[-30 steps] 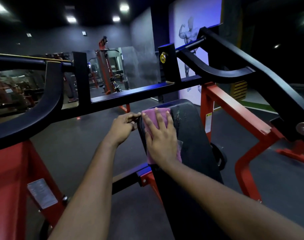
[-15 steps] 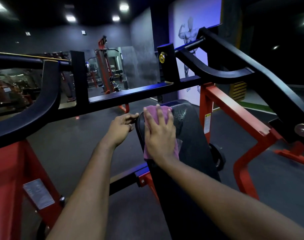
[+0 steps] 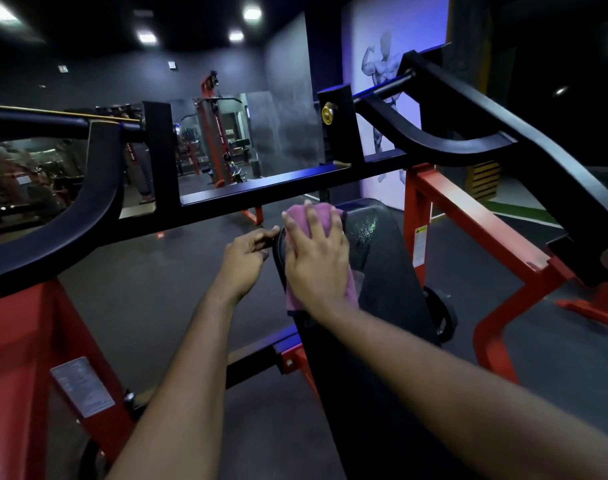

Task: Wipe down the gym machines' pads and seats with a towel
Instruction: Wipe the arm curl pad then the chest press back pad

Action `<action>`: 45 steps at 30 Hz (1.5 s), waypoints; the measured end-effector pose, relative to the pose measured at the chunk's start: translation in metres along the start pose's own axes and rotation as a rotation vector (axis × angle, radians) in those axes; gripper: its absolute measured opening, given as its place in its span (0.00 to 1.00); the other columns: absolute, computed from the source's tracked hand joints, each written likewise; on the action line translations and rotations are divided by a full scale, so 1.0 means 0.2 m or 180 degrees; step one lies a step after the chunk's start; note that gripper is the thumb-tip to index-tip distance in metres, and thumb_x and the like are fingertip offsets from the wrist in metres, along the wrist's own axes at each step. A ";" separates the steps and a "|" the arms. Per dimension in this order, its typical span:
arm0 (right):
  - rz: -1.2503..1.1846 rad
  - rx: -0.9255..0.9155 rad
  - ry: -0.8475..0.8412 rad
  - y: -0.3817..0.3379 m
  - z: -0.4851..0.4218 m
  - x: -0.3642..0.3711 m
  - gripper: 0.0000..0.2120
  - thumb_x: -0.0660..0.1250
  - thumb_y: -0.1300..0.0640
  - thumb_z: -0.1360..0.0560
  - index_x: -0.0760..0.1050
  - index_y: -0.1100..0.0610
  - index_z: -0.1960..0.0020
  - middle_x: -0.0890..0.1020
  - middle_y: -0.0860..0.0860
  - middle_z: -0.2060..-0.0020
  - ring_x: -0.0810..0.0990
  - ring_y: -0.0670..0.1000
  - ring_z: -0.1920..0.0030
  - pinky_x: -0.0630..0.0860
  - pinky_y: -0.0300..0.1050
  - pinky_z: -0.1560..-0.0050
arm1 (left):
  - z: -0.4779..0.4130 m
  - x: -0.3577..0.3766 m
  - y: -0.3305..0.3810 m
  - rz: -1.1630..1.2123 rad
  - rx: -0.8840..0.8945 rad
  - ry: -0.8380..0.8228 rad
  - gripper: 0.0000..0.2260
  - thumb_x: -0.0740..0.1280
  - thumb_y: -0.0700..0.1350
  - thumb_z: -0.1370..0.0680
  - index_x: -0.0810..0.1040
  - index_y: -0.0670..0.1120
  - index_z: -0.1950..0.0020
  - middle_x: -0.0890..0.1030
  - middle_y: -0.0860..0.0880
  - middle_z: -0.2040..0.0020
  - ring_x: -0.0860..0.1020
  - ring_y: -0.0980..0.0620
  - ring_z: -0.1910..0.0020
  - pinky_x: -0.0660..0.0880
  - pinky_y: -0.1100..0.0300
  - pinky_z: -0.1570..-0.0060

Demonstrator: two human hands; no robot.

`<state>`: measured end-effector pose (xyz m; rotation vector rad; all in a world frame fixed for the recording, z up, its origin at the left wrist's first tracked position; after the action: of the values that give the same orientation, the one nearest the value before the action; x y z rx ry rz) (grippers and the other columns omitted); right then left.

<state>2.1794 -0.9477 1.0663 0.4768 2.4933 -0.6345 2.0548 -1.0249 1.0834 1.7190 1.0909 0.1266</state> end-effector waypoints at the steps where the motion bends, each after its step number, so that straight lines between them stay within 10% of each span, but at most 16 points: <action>1: 0.0059 -0.0149 -0.0041 0.04 -0.06 -0.01 0.20 0.56 0.46 0.16 0.68 0.42 0.25 0.65 0.53 0.21 0.59 0.64 0.22 0.66 0.64 0.29 | 0.01 0.00 0.00 -0.0013 0.0041 0.0016 0.25 0.60 0.24 0.24 0.80 0.45 0.34 0.81 0.55 0.38 0.77 0.60 0.35 0.71 0.58 0.31; 5: 0.0095 0.0268 -0.0146 0.30 -0.28 -0.07 0.17 0.54 0.45 0.16 0.72 0.43 0.30 0.69 0.53 0.25 0.63 0.63 0.26 0.70 0.65 0.32 | 0.04 -0.02 0.04 -0.0465 0.0422 0.0317 0.20 0.61 0.28 0.22 0.82 0.44 0.36 0.82 0.56 0.41 0.77 0.71 0.43 0.70 0.70 0.35; 10: -0.0562 0.1625 0.0238 0.44 -0.22 -0.10 0.17 0.57 0.47 0.16 0.71 0.44 0.29 0.64 0.52 0.22 0.59 0.62 0.23 0.70 0.68 0.32 | 0.07 -0.04 0.06 -0.0687 0.0588 0.0327 0.18 0.63 0.30 0.21 0.84 0.46 0.39 0.84 0.55 0.43 0.80 0.62 0.41 0.73 0.66 0.36; 17: 0.0130 0.0197 -0.0332 0.34 -0.22 -0.09 0.20 0.53 0.44 0.15 0.65 0.39 0.24 0.60 0.50 0.20 0.56 0.63 0.21 0.65 0.68 0.30 | -0.05 0.05 0.14 -0.0694 0.0662 0.0362 0.14 0.62 0.36 0.18 0.83 0.45 0.38 0.82 0.54 0.43 0.79 0.60 0.42 0.69 0.78 0.44; 32: -0.0861 0.2283 0.0162 0.83 -0.10 -0.13 0.16 0.57 0.46 0.16 0.71 0.39 0.29 0.75 0.51 0.33 0.74 0.60 0.35 0.72 0.57 0.39 | -0.05 0.14 0.05 -0.0061 0.0347 0.0575 0.14 0.59 0.39 0.15 0.82 0.49 0.38 0.83 0.57 0.43 0.79 0.63 0.42 0.71 0.75 0.44; 45: 0.0020 0.0597 -0.0181 0.47 0.05 -0.15 0.22 0.57 0.52 0.16 0.63 0.38 0.23 0.65 0.49 0.24 0.66 0.59 0.30 0.79 0.57 0.47 | -0.06 0.15 0.04 0.0138 0.0208 0.0518 0.15 0.58 0.37 0.15 0.82 0.50 0.40 0.82 0.53 0.40 0.79 0.58 0.39 0.74 0.59 0.34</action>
<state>2.2494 -0.8803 1.0428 0.5279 2.3892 -0.8722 2.0693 -0.9952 1.0828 1.8162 1.1881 0.2645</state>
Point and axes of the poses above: each hand's wrist, its own z-axis away from the middle knuckle, its own x-axis out of the palm, y = z × x, the point moved 2 cm from there along -z, towards the middle knuckle
